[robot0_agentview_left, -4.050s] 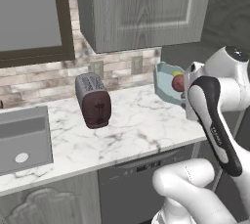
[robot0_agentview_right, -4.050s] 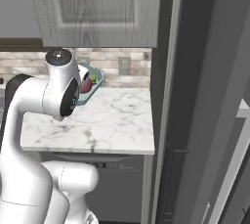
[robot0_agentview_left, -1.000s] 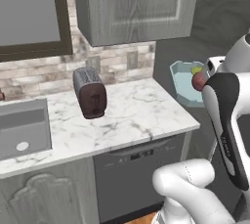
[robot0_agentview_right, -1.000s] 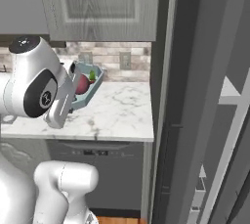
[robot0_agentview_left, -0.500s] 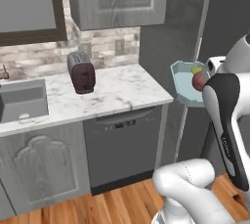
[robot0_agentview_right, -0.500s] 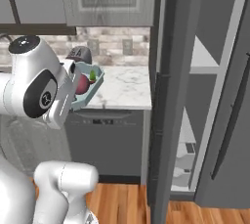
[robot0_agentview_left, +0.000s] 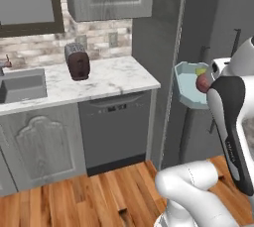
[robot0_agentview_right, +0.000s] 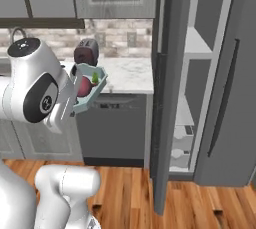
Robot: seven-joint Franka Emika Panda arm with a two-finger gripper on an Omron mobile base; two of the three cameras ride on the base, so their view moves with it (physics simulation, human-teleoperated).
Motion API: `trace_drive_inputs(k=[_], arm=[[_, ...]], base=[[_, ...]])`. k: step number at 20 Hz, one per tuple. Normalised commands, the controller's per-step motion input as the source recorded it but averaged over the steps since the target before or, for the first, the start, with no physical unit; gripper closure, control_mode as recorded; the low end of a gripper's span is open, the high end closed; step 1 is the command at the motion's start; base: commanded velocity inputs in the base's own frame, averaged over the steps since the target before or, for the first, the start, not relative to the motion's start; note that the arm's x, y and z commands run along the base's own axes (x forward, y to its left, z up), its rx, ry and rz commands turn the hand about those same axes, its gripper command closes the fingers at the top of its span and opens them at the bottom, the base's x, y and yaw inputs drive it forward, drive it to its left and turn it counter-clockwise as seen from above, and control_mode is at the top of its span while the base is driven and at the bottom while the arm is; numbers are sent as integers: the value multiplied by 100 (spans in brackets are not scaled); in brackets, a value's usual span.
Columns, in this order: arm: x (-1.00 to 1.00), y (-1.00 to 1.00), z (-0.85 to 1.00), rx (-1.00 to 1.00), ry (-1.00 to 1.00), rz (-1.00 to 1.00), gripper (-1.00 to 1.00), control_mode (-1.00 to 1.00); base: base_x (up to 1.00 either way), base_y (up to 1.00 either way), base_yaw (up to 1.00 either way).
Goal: Take the onion and lemon wedge out of the freezer and place them in the tupperware container on the counter. Then put the tupperware containing the vegetables back in the freezer.
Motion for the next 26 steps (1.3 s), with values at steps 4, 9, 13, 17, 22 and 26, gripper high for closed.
trace_drive_inputs(k=[4,9,13,17,22,26], arm=[[0,0,0,0,0,0,100,100],[0,0,0,0,0,0,100,100],[0,0,0,0,0,0,100,100],[0,0,0,0,0,0,100,100],[0,0,0,0,0,0,100,100],[0,0,0,0,0,0,100,100]], base=[[-61,-2,0],[-74,-8,0],[-85,-25,0],[-55,-45,0],[4,-65,8],[34,-69,14]])
